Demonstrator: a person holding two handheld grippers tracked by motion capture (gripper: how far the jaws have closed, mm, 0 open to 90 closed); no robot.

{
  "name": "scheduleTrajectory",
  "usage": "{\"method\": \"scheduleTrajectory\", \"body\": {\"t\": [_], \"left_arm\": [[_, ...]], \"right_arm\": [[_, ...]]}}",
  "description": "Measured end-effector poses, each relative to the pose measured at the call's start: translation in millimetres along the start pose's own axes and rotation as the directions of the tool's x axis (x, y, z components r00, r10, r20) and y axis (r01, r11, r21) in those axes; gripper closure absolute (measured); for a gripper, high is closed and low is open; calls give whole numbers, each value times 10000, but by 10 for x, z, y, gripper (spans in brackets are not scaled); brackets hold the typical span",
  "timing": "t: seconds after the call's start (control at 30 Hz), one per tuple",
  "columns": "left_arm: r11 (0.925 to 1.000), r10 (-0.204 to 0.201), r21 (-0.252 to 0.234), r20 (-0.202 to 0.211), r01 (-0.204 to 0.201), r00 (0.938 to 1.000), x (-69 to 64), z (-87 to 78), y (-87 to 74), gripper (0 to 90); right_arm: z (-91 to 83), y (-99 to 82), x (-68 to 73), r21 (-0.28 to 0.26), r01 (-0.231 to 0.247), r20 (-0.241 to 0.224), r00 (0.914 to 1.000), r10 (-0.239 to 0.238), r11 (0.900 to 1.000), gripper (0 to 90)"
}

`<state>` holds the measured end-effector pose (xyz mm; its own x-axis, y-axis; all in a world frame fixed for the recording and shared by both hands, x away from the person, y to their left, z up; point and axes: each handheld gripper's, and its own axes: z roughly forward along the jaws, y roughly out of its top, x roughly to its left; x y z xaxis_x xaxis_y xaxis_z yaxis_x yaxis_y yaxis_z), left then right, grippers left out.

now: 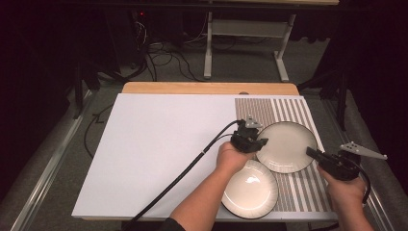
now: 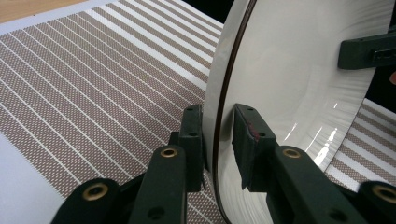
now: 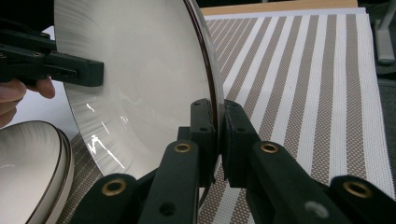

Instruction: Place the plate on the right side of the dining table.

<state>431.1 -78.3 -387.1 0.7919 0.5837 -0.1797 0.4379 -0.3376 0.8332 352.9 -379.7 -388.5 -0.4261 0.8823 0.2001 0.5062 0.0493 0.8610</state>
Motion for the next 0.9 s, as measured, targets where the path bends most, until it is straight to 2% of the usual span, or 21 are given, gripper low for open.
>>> {"method": "scheduleTrajectory", "body": {"t": [0.33, 0.43, 0.47, 0.5, 0.7, 0.77, 0.9], "left_arm": [[9999, 6, 109, -35, -6, 10000, 0, 11, -4, 736], [9999, 12, 166, -241, -8, 9997, 6, 19, -7, 722], [9999, 40, -138, -442, -46, 9990, -2, -23, 1, 703], [9999, 40, -138, -442, -46, 9990, -2, -23, 1, 680], [9954, 236, -912, -750, -305, 9969, 50, -307, 6, 568], [9934, 107, -1126, -804, -198, 9967, 104, -432, -38, 516], [9880, 76, -1517, -1366, -285, 9906, 207, -714, -188, 481]], "right_arm": [[-5, -28, 0, -11, -20, 34, 10000, 20, 10000, 864], [13, -16, 3, -23, -34, 60, 10000, 34, 10000, 864], [21, -9, 13, -25, -3, 89, 10000, 3, 10000, 864], [21, -9, 13, -25, -3, 89, 10000, 3, 10000, 864], [30, -3, 13, -5, 1, 117, 9999, -1, 10000, 862], [38, 0, 6, 22, 9, 143, 9999, -10, 10000, 860], [43, 2, 7, 92, -49, 216, 9998, 47, 9999, 857]]}}
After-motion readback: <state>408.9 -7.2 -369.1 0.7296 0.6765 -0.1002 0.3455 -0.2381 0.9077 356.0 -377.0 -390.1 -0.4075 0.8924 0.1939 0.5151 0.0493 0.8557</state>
